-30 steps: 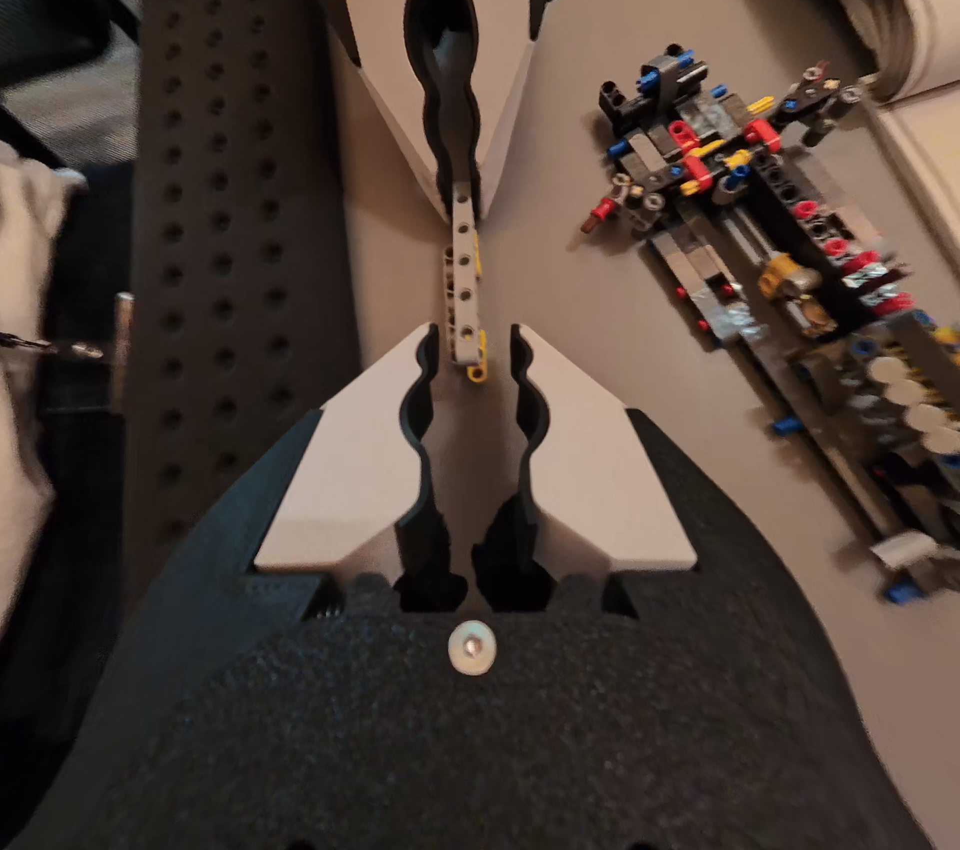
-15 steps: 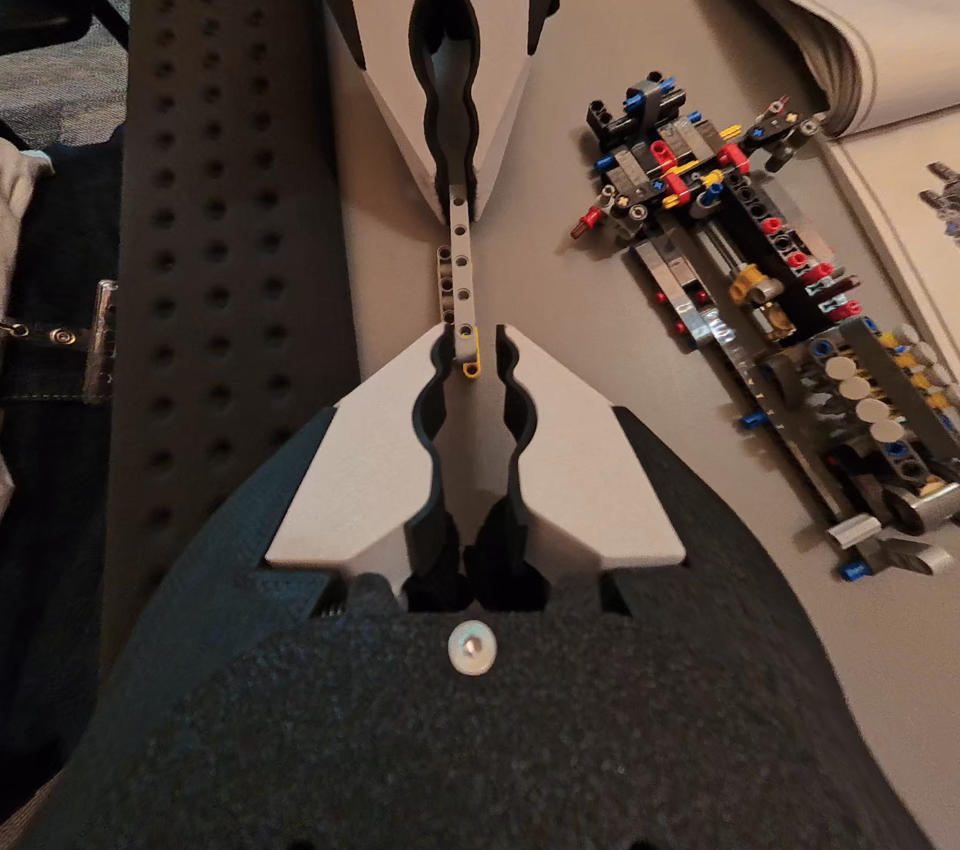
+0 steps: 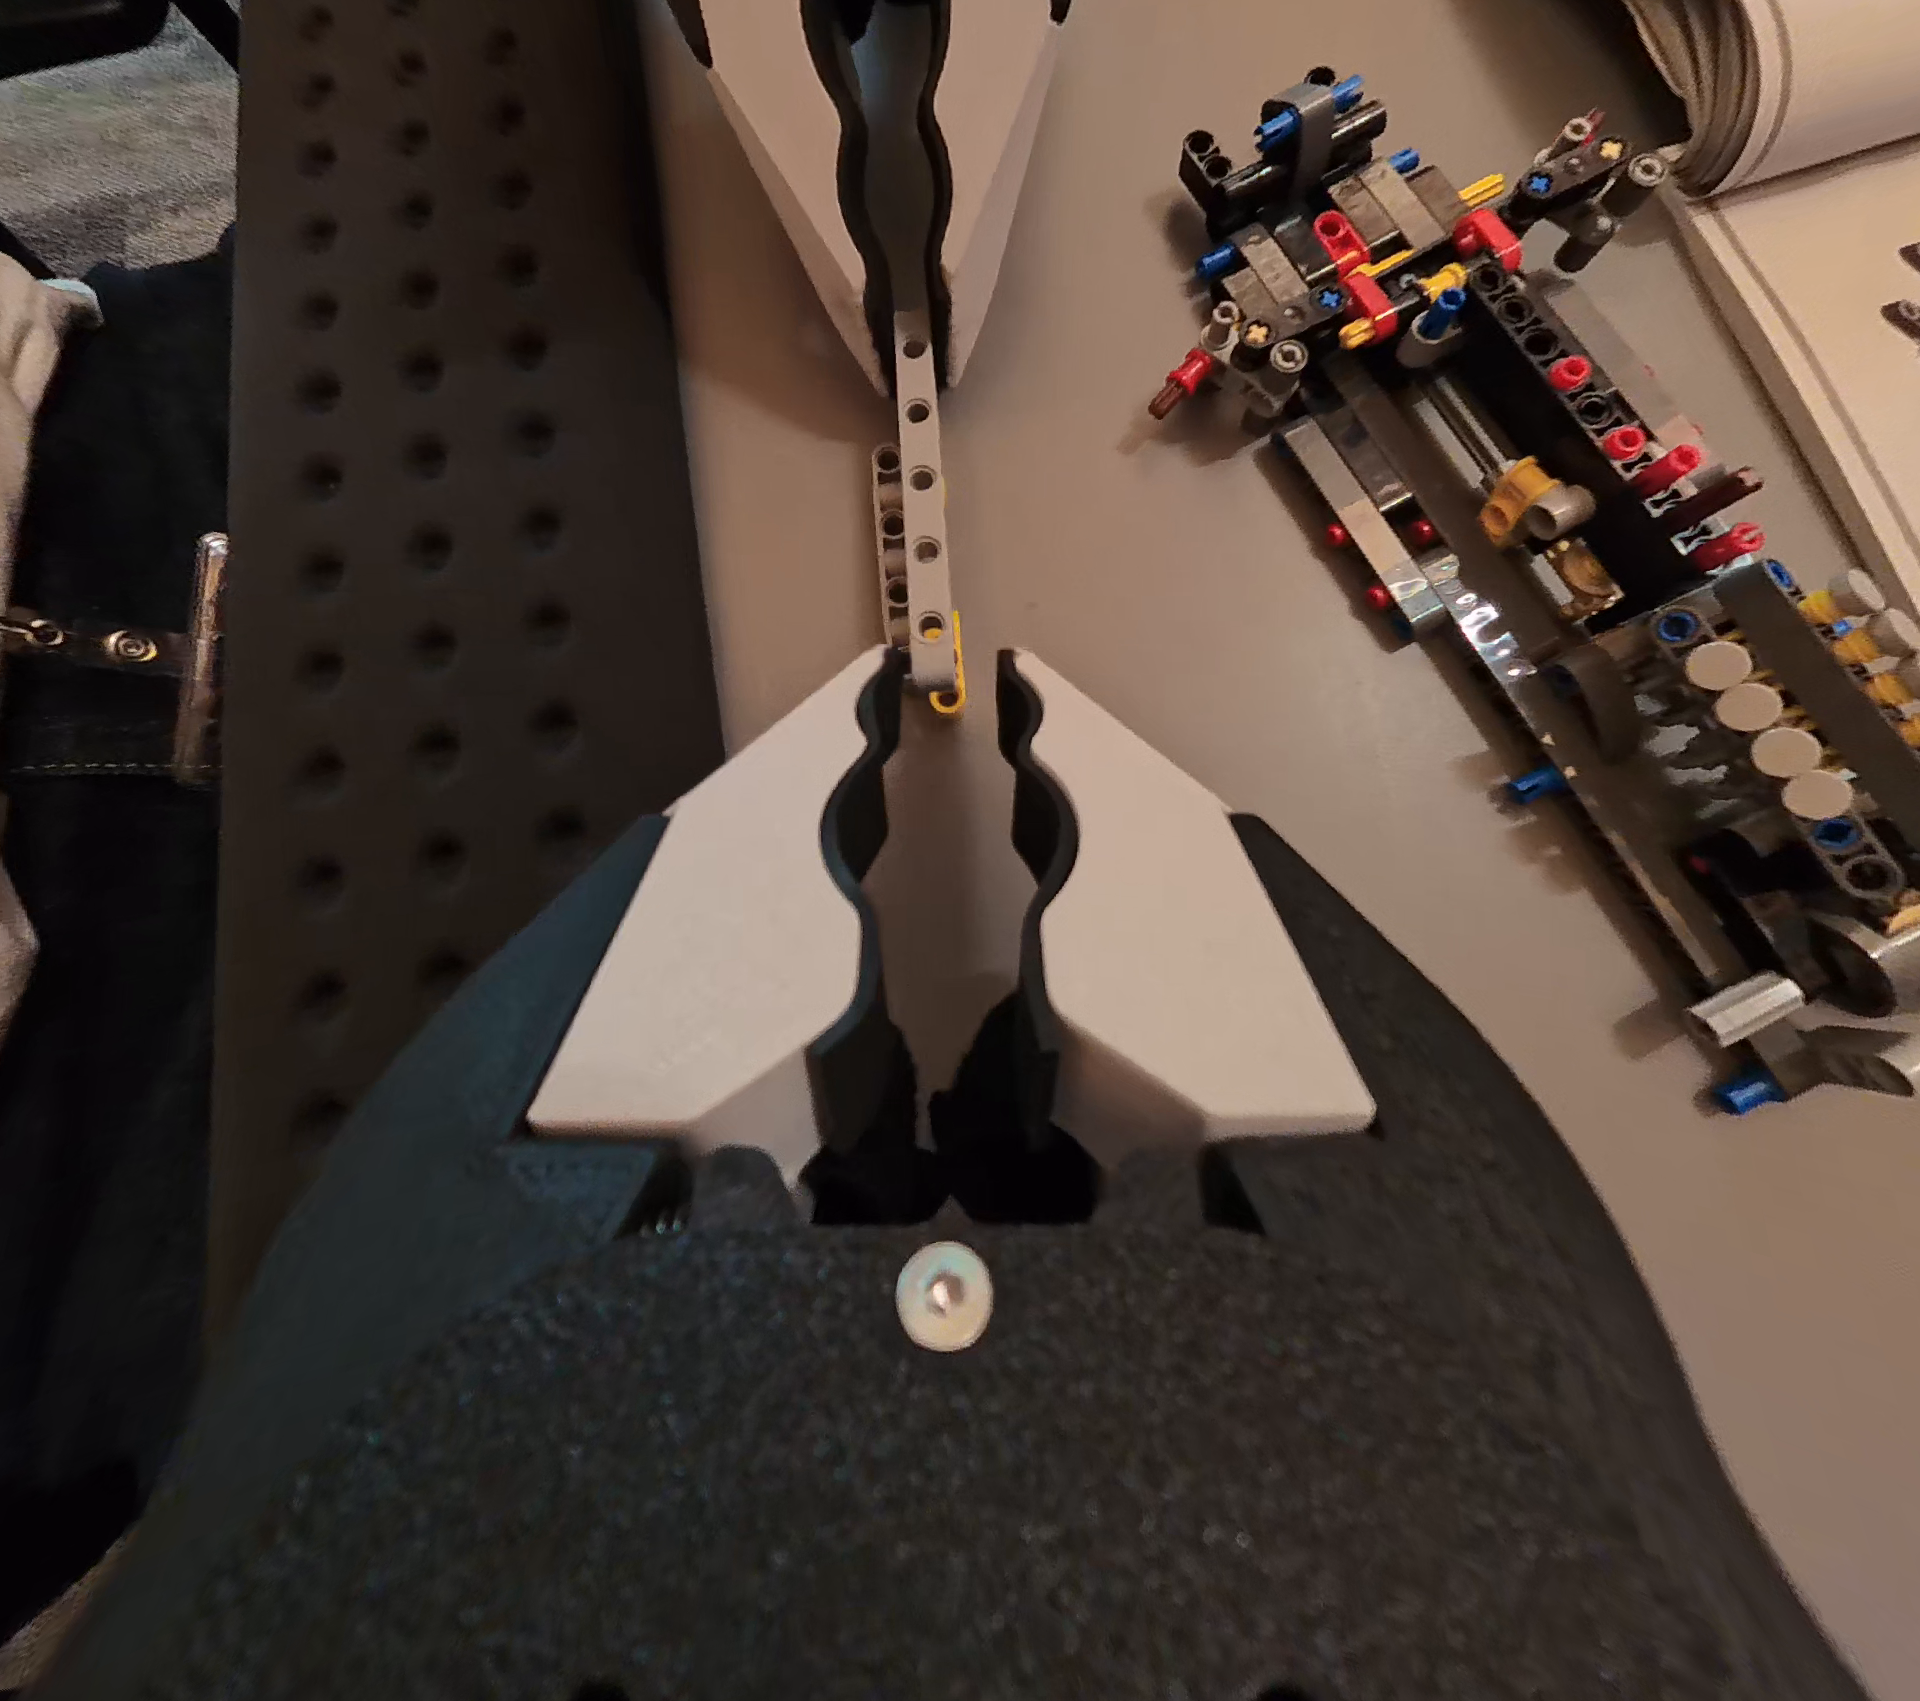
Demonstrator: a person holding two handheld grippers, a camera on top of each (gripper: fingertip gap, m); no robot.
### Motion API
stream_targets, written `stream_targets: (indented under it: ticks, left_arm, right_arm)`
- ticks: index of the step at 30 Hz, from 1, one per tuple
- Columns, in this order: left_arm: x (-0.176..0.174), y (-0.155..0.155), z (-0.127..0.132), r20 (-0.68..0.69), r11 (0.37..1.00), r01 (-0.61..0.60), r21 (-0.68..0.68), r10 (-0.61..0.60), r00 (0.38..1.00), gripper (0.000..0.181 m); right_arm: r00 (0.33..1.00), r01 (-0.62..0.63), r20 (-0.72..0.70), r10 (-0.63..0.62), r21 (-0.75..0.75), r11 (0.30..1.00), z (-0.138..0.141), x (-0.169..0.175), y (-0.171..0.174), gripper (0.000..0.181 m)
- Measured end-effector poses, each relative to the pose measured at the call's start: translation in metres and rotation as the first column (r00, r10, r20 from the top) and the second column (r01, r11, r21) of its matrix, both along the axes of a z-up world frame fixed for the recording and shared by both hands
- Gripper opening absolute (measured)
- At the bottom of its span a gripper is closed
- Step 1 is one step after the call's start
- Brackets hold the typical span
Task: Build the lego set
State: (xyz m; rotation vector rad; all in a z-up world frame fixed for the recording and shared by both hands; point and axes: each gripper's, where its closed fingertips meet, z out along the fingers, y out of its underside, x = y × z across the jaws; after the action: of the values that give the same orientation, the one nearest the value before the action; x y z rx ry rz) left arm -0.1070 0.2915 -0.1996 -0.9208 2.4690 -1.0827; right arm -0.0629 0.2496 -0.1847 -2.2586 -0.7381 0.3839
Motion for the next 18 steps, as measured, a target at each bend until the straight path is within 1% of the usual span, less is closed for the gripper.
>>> stream_targets:
  ticks: [3, 5, 11, 18]
  left_arm:
    - [0.0, -0.002, 0.0, -0.001, 1.0, 0.003, -0.006, -0.003, 1.0, 0.007]
    - [0.001, -0.002, 0.001, 0.008, 1.0, -0.001, -0.005, 0.001, 1.0, 0.007]
    - [0.004, -0.007, 0.011, 0.069, 1.0, 0.006, -0.03, -0.004, 0.998, 0.007]
    - [0.004, -0.005, 0.002, 0.056, 1.0, 0.004, 0.016, -0.005, 0.998, 0.008]
  right_arm:
    - [0.999, -0.017, 0.03, 0.017, 0.007, 1.0, -0.005, -0.003, 0.0, 0.008]
    - [0.999, -0.017, 0.041, 0.017, 0.001, 1.0, -0.007, -0.002, 0.0, 0.007]
    - [0.999, -0.014, -0.03, 0.014, -0.016, 1.0, 0.0, 0.0, -0.005, 0.007]
    - [1.0, -0.017, -0.016, 0.016, -0.036, 0.999, -0.007, 0.002, -0.007, 0.007]
